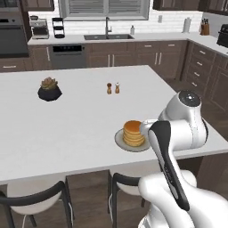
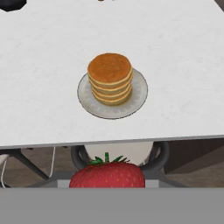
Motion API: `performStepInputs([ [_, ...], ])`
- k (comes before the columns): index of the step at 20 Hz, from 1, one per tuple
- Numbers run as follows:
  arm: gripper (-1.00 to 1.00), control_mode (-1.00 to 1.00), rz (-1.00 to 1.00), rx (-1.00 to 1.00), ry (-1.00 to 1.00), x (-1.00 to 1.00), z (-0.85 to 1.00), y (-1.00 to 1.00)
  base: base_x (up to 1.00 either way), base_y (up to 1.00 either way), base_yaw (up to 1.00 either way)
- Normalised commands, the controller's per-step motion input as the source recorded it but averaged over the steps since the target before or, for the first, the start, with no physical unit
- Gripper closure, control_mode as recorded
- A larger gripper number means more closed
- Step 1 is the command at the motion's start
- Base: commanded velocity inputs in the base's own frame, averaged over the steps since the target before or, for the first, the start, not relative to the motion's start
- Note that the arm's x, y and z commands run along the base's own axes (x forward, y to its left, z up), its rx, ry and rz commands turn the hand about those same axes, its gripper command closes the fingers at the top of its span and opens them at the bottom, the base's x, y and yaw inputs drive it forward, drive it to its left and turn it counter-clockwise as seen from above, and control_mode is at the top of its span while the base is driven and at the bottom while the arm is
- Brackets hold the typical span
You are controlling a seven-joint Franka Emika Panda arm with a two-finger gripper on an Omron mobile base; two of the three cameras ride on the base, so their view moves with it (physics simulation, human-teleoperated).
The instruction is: Take the strawberry from the fridge and place it on top of the pancake, located on the dining counter.
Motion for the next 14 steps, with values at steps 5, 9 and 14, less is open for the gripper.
performStepInputs([
  [5,1.00,1.00,0.00,0.00,0.00,0.00,0.00,0.00,0.66,0.15,0.00],
  [9,1.00,1.00,0.00,0.00,0.00,0.00,0.00,0.00,0.44,0.33,0.00],
  [14,1.00,1.00,0.00,0.00,0.00,0.00,0.00,0.00,0.18,0.40,0.03],
])
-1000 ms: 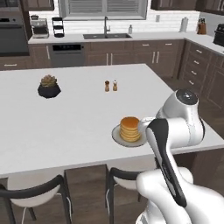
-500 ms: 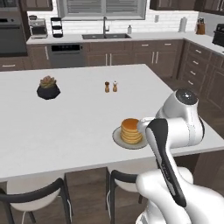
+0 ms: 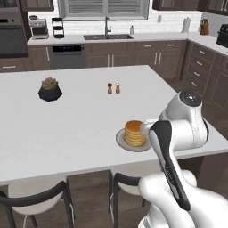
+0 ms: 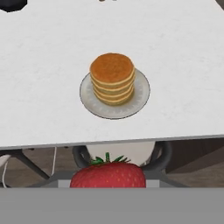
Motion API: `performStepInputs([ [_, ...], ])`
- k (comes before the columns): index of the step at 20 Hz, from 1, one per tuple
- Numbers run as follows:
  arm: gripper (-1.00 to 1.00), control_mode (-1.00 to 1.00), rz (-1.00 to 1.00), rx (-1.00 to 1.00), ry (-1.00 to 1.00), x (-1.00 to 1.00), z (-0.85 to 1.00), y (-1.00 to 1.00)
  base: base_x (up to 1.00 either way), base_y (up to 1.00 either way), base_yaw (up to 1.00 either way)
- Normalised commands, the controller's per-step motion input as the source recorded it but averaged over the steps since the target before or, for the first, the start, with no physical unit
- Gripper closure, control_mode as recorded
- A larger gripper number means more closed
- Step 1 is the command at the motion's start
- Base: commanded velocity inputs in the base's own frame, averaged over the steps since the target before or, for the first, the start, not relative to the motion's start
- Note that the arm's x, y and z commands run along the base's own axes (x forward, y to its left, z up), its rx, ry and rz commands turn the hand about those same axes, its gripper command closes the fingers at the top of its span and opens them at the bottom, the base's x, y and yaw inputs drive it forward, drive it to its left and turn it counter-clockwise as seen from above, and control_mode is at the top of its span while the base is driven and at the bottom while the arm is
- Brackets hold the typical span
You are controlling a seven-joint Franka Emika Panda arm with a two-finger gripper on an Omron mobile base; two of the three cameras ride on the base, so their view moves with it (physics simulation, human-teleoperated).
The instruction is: Take the strawberry from the fridge and place it on top of the pancake, located on the dining counter.
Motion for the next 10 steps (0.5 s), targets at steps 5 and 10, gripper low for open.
performStepInputs([
  [5,1.00,1.00,0.00,0.00,0.00,0.00,0.00,0.00,0.20,0.32,0.08],
  [10,1.00,-1.00,0.00,0.00,0.00,0.30,0.00,0.00,0.21,0.03,0.01],
])
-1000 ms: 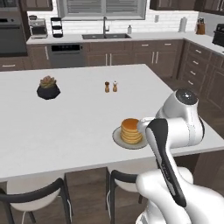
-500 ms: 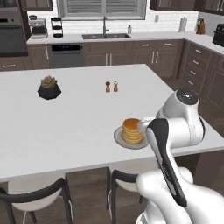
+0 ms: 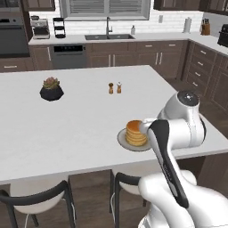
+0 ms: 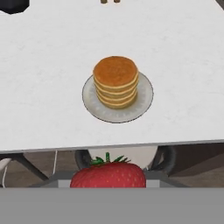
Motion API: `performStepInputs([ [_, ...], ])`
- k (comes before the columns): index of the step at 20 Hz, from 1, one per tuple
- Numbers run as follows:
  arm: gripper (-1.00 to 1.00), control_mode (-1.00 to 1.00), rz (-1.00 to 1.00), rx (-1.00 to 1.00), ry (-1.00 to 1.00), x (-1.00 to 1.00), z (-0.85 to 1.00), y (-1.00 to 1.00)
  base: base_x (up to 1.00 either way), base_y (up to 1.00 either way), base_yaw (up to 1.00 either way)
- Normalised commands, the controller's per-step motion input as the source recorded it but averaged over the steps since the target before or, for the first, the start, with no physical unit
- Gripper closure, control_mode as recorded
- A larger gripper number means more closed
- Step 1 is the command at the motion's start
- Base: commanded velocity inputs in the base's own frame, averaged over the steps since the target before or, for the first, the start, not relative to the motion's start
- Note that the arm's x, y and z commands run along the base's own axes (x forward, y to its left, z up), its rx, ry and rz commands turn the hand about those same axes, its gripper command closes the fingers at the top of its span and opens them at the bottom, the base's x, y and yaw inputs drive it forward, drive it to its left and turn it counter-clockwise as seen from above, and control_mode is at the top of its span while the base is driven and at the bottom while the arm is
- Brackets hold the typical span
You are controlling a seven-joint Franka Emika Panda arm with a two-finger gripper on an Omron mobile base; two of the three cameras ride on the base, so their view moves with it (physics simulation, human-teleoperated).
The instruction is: Take the strawberry from the fridge and place it on top of the pancake, located on the dining counter.
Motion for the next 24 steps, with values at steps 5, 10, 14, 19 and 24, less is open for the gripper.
performStepInputs([
  [5,1.00,-1.00,0.00,0.00,0.00,0.98,0.00,0.00,0.00,0.00,0.00],
  [10,1.00,-1.00,0.00,0.00,0.11,1.00,-0.02,-0.06,0.00,0.00,0.00],
  [14,1.00,-1.00,-0.02,0.00,0.30,1.00,-0.32,-0.14,0.00,0.00,0.00],
  [19,1.00,-1.00,-0.04,0.00,0.34,0.86,-0.46,0.00,0.00,0.00,0.00],
  [24,1.00,-1.00,0.00,0.00,0.05,0.38,-0.18,0.00,0.00,0.00,0.00],
])
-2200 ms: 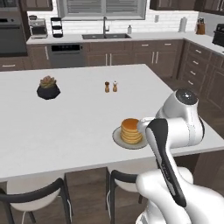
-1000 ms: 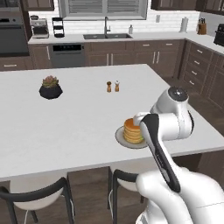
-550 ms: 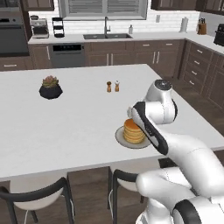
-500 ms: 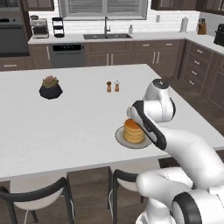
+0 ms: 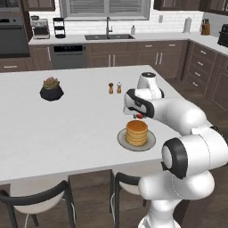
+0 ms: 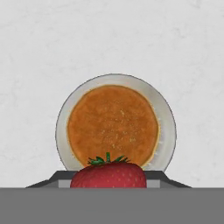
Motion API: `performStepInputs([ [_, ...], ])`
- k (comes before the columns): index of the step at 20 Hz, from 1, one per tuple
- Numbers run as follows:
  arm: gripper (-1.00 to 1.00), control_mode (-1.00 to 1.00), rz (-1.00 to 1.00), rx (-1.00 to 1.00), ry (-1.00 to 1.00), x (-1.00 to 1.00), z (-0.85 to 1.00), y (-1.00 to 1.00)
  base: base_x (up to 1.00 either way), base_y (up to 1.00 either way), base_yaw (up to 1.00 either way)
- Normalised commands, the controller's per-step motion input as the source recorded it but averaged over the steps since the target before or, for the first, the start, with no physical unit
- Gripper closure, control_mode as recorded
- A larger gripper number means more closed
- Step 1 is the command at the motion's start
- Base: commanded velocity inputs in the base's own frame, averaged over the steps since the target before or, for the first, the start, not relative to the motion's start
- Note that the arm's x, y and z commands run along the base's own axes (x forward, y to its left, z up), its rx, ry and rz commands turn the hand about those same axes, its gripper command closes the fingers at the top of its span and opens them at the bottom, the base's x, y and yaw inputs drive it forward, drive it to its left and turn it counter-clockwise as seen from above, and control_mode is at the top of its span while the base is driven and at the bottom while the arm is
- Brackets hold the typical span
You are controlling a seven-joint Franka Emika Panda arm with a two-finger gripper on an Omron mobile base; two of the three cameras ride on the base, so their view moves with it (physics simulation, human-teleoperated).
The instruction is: Take the strawberry from the fridge and place it on top of the pancake, located on the dining counter.
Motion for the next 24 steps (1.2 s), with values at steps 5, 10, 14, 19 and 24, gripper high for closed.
performStepInputs([
  [5,1.00,-1.00,0.00,0.00,0.00,0.00,-0.35,0.00,0.00,0.00,0.00],
  [10,1.00,-1.00,0.00,0.00,0.02,0.00,-0.55,0.00,0.00,0.00,0.00],
  [14,1.00,-1.00,0.00,0.00,0.00,0.09,-0.26,-0.06,0.00,0.00,0.00],
  [19,1.00,-1.00,0.00,0.00,0.00,0.13,-0.04,-0.03,0.00,0.00,0.00],
  [24,1.00,-1.00,0.00,-0.01,0.00,0.06,-0.09,0.00,0.00,0.00,0.00],
])
